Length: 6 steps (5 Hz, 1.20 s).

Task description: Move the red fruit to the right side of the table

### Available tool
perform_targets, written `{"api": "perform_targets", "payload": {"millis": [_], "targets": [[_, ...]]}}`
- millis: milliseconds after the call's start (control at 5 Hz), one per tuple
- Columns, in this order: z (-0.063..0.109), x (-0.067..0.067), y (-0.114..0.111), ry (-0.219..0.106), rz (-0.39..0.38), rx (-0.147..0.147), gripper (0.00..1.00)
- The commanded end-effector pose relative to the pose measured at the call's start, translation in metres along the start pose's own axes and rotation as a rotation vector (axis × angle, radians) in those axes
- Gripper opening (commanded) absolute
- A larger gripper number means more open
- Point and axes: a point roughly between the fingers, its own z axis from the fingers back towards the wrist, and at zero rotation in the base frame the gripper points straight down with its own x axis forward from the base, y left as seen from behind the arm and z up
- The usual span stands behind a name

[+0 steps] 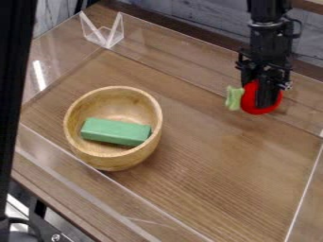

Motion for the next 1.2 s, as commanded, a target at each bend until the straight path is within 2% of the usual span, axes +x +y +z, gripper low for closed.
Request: {"api": "perform_targets", "payload": {"millis": [0,200,400,600,800,1000], "targets": [[0.017,-0.003,0.005,-0.027,-0.024,0.011,1.00],[0.019,-0.006,0.003,-0.031,0.017,0.005,0.00],[0.028,-0.008,0.004,-0.049,0.076,0.015,1.00],[0.036,-0.013,0.005,-0.065,0.121,0.022,1.00],[0.042,-0.018,0.011,-0.080,0.160,0.043,1.00],[0.033,-0.020,0.014,-0.063,0.114,0.059,1.00]]}}
